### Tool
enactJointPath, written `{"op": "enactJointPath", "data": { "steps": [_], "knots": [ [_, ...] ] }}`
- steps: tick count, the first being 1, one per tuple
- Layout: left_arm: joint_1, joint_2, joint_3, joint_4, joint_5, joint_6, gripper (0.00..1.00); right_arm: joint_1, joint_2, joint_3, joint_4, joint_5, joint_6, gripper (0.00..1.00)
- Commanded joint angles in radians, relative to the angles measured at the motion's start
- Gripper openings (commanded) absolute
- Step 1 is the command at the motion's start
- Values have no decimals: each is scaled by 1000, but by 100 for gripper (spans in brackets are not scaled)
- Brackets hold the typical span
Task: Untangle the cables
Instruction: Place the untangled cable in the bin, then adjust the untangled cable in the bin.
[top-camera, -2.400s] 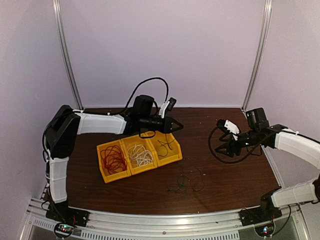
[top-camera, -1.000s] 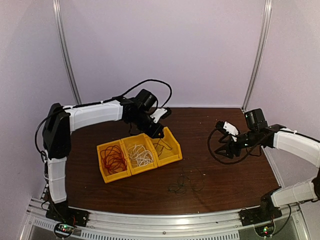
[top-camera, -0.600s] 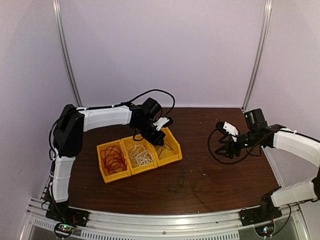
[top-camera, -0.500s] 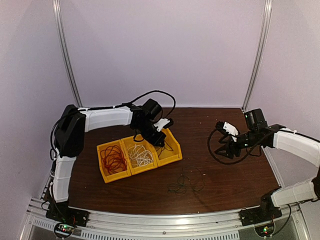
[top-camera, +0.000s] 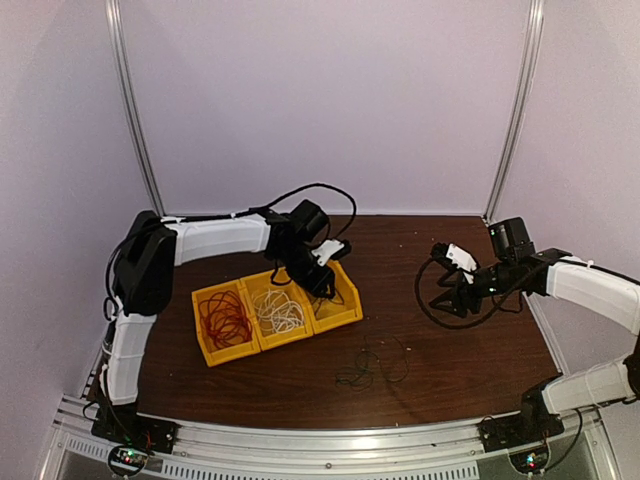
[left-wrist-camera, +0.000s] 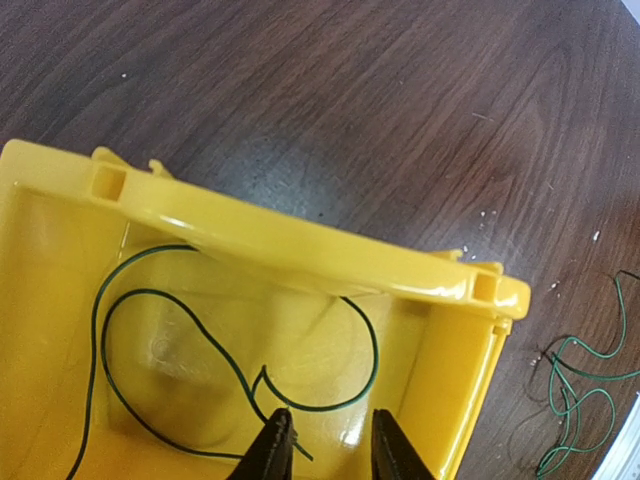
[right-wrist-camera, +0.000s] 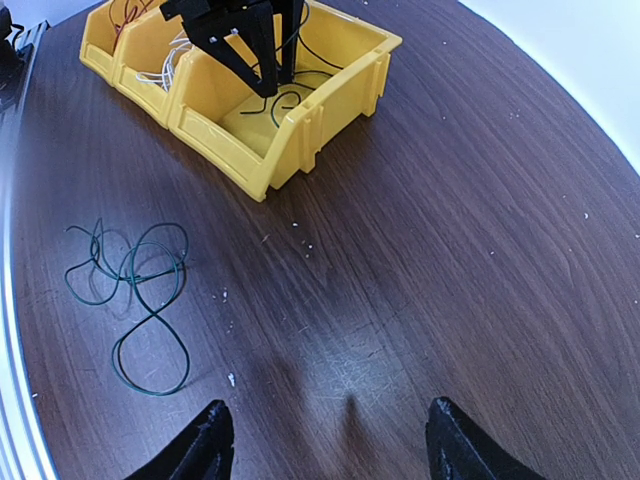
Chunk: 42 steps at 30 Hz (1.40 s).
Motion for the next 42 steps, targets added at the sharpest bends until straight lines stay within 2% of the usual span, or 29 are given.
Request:
{"op": "enactJointPath", "data": {
  "steps": [1,5,11,19,26,30,32,38,42],
  "knots": [
    [-5,-79,53,-84,2,25,28,-5,9,7,-10,1,-12,66],
    [-5,-103,56,-191,-21,67,28,-5,8,6,-11,1,-13,66],
    [-5,-118,60,-344,-129,98,30,-5,15,9,-12,0,-15,66],
    [-5,-170,69,-353,-168,98,33,-5,10,9,-17,0,-16,66],
    [-5,-248,48,-219,-203,74,35,-5,6,9,-15,3,-17,66],
    [-3,-274,-6,-99,-349,16,42,-5,6,9,-16,3,-15,66],
    [-1,-273,-24,-54,-379,-4,45,-5,6,9,-17,3,-15,66],
    [4,-214,-36,21,-303,-19,52,-5,5,9,-17,4,-15,66],
    [4,-164,-46,64,-270,-32,52,-5,5,9,-17,6,-15,66]
  ]
}}
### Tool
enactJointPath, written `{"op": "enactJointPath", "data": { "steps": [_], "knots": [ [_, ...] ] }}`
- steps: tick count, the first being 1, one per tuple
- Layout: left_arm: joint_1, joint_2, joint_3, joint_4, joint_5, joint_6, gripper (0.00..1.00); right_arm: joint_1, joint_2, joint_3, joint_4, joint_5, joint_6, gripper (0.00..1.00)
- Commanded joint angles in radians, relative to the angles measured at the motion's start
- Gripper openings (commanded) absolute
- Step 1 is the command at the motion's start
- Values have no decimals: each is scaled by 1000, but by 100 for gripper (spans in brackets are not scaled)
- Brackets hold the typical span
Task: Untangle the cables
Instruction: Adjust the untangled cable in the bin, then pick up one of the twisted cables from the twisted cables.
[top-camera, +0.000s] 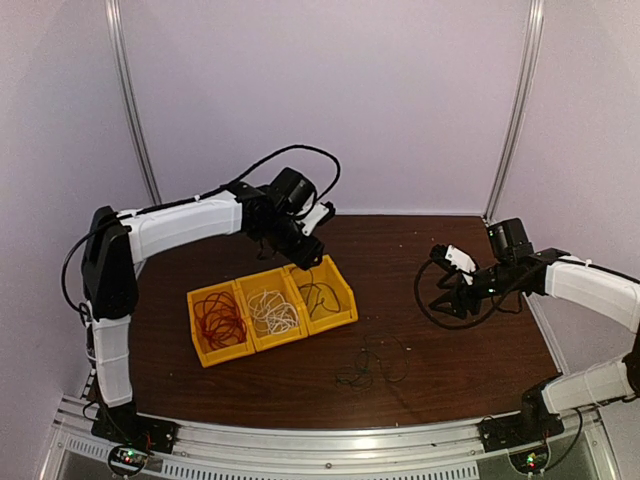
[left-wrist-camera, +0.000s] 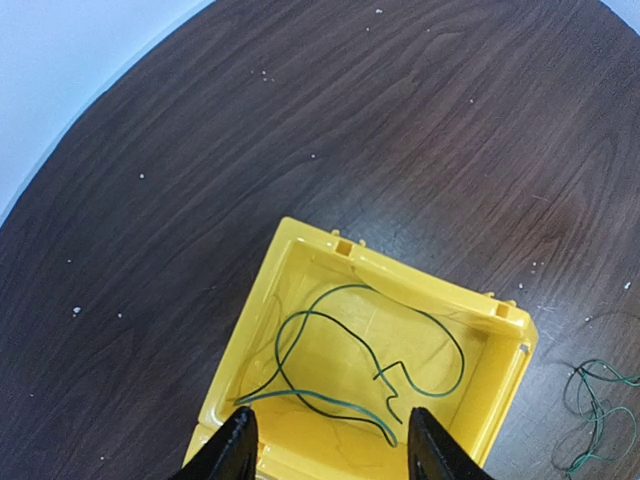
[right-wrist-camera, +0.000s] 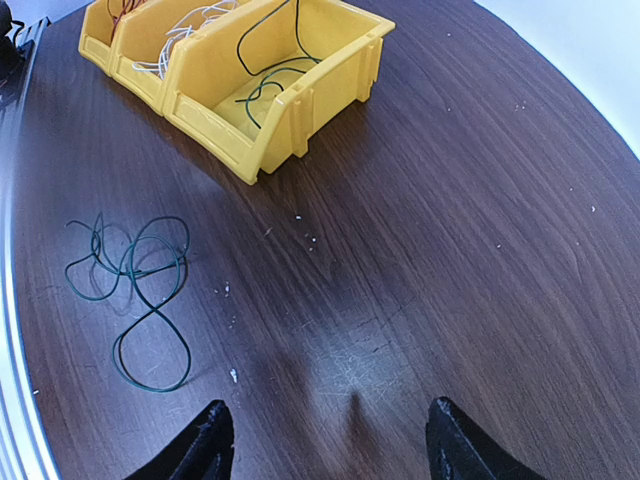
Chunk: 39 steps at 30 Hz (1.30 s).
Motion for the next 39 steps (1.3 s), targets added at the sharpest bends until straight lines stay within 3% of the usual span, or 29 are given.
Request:
{"op": "enactJointPath", "data": {
  "steps": [1,9,15,21,25,33,39],
  "knots": [
    [5,68,-25,95,61,-30,52,-5,-8,8,-8,5,-12,66],
    [2,82,-71,107,143,-45,42,2,2,8,-36,-49,-43,68],
    [-31,-47,-113,200,100,-16,47,70,82,28,-56,-39,-50,70],
    [-166,-213,-283,382,16,55,51,142,158,57,-52,-25,-31,71],
    [-219,-292,-419,421,16,-29,50,178,215,76,-59,-33,-27,71],
    [-292,-430,-768,617,184,-238,43,230,254,96,-58,-3,-24,70],
    [-373,-389,-842,702,205,-270,41,230,225,86,-65,21,-40,70]
  ]
}}
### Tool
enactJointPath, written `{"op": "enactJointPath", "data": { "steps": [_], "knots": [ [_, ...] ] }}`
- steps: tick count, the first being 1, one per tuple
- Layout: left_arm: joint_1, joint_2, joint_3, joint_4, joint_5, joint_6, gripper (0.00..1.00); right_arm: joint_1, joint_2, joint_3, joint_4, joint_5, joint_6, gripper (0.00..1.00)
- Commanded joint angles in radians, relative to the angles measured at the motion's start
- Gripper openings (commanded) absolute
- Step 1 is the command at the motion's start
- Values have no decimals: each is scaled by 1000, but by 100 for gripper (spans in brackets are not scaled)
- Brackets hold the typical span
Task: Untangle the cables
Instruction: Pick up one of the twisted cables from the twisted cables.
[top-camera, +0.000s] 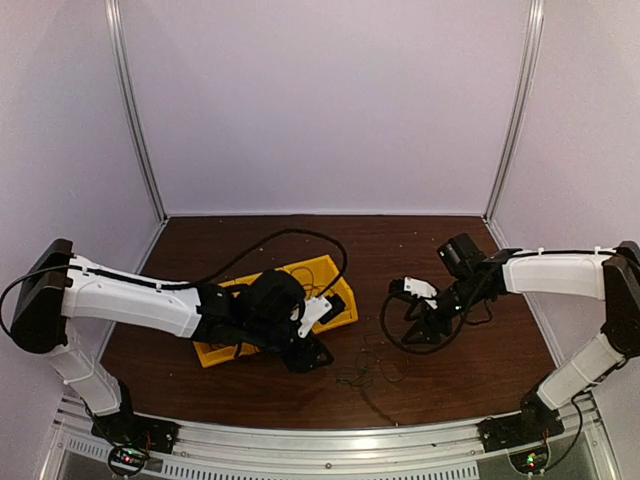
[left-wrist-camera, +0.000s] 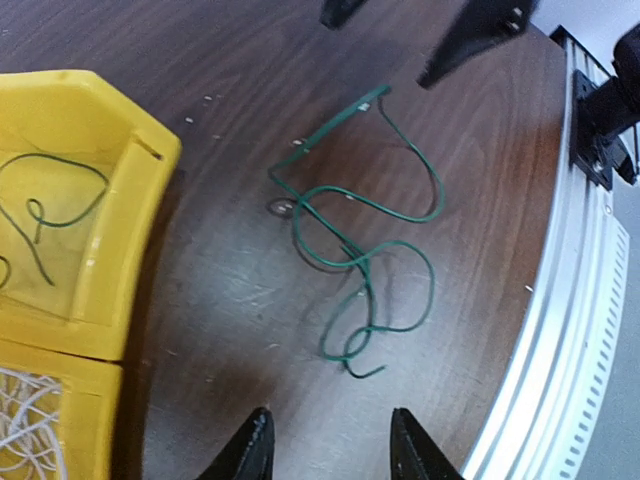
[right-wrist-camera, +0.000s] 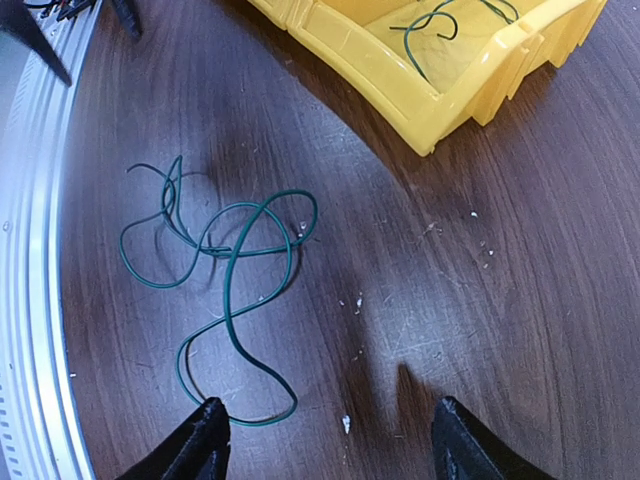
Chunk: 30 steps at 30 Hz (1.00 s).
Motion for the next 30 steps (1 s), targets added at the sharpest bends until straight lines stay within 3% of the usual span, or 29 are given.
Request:
{"op": "enactJointPath", "data": {
  "steps": [1,10,17,24,30],
  "knots": [
    [-53,26,-6,144,33,-59,41,2,-45,12,-17,26,-9,69],
    [-57,158,43,146,-34,-81,38,47,-173,16,-114,6,-92,64],
    [-48,223,60,204,-27,-91,34,211,-273,-3,-140,134,-180,62],
    [-19,266,62,239,-2,-95,30,403,-200,-3,-126,287,-205,57],
    [-7,296,58,266,66,-95,26,491,-140,-11,-32,398,-202,51]
  ]
}}
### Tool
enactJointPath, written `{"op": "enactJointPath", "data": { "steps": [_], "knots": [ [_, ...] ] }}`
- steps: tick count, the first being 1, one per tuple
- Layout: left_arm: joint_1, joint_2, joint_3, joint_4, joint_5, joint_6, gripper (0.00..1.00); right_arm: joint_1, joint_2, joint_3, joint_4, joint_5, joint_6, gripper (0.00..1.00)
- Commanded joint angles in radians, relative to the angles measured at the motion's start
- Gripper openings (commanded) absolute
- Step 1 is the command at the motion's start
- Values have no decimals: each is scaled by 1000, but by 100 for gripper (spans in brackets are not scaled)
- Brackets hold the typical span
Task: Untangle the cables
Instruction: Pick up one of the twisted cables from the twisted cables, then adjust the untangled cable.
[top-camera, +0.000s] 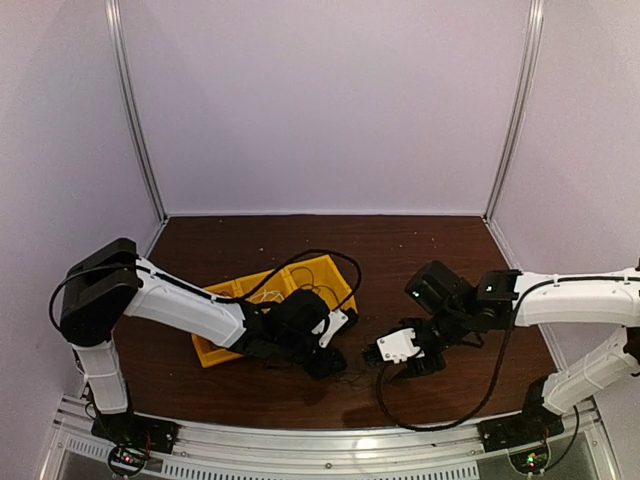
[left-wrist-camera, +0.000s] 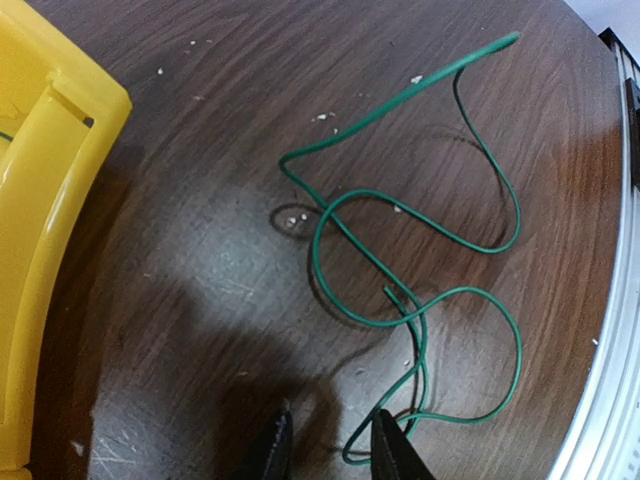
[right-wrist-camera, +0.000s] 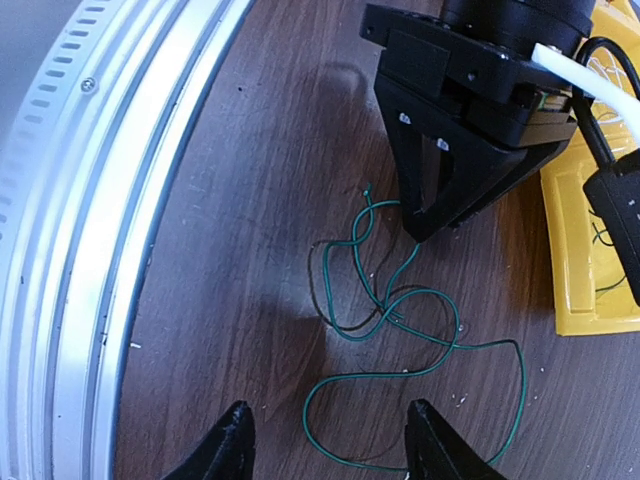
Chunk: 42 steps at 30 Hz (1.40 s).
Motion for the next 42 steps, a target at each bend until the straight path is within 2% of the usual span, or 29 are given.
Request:
{"op": "enactJointPath", "data": {
  "steps": [1,8,15,17,18,21,25,32,33,38,42],
  "knots": [
    [14,32,19,79,81,-8,25,46,46,-13,94,137,-5,50],
    [21,68,28,96,125,-2,18,110,170,-3,154,173,-24,50],
    [23,71,14,128,145,-6,6,149,271,4,222,197,5,49],
    [24,70,10,139,151,-9,2,148,291,13,234,203,19,41],
    [24,70,9,143,154,-11,1,149,297,18,236,204,25,33],
    [26,71,10,149,157,-11,0,148,296,22,236,199,41,17],
    [25,67,8,151,156,-9,0,146,260,35,203,195,53,4],
    [31,1,-5,114,65,0,0,133,132,95,78,159,69,0],
    [32,-23,-9,103,34,6,2,123,116,108,60,143,75,0],
    [33,-206,-69,95,-151,25,29,-5,79,180,-24,-24,102,0],
    [33,-329,-132,143,-205,46,38,-108,60,257,-76,-160,131,0]
  ]
}}
